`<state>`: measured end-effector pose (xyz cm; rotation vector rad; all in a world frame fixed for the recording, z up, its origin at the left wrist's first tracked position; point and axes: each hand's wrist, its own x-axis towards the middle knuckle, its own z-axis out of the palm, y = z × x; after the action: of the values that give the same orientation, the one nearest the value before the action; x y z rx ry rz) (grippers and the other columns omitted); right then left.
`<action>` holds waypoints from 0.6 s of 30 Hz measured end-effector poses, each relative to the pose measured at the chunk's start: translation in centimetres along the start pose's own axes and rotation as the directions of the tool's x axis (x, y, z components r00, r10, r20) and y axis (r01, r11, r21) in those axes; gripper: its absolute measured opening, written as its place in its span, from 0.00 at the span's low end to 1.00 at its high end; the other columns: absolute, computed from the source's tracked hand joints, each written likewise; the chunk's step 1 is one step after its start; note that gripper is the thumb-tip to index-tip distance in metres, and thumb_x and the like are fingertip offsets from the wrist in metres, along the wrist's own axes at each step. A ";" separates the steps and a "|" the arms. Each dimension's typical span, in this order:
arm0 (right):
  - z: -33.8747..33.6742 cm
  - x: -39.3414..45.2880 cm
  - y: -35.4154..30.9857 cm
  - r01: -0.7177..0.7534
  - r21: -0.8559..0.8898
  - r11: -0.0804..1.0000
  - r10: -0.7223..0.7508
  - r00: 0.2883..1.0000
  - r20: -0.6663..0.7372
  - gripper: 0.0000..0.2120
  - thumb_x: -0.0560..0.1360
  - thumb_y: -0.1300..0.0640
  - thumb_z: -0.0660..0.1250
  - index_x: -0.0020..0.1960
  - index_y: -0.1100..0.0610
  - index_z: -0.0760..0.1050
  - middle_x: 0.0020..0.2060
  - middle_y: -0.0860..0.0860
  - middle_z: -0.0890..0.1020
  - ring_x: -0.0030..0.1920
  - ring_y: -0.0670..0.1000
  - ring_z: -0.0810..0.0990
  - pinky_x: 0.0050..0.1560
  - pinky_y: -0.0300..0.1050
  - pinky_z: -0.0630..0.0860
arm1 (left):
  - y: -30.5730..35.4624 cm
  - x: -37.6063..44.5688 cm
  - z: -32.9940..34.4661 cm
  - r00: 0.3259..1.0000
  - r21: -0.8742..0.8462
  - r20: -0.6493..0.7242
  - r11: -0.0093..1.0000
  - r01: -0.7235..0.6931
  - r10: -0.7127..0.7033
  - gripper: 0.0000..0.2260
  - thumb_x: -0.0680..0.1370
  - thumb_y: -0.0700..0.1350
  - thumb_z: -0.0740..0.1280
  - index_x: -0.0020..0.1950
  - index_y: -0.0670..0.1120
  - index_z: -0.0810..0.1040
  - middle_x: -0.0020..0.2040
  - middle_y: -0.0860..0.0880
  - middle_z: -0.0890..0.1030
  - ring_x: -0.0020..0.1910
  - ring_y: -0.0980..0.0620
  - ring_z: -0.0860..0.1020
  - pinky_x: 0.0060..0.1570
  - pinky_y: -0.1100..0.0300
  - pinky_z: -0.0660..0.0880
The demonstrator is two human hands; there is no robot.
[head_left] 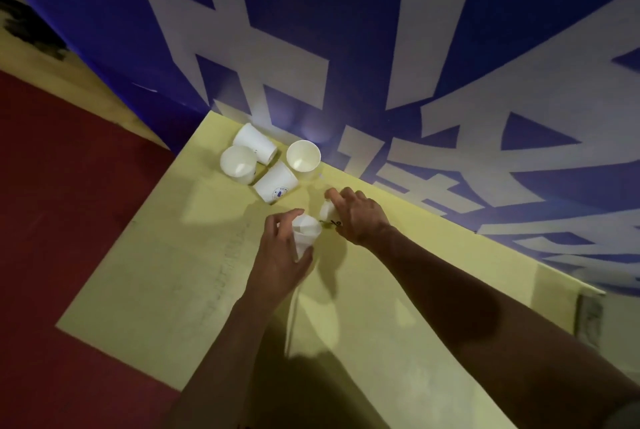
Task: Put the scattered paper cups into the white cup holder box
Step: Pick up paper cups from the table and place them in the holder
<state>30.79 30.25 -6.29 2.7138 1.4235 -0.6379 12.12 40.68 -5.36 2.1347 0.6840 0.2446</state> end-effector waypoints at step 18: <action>-2.6 -31.3 8.7 -0.140 0.542 0.828 0.406 0.817 -0.409 0.39 0.71 0.42 0.77 0.75 0.49 0.63 0.64 0.47 0.75 0.54 0.51 0.78 0.47 0.48 0.80 | 16.5 -9.3 7.8 0.959 -0.069 0.209 0.981 -0.183 0.194 0.35 0.73 0.45 0.76 0.75 0.58 0.62 0.64 0.58 0.64 0.56 0.60 0.70 0.51 0.66 0.72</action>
<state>22.85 1.03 5.78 3.6260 0.9429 -0.2873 13.85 22.26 3.47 2.1414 0.3460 0.1279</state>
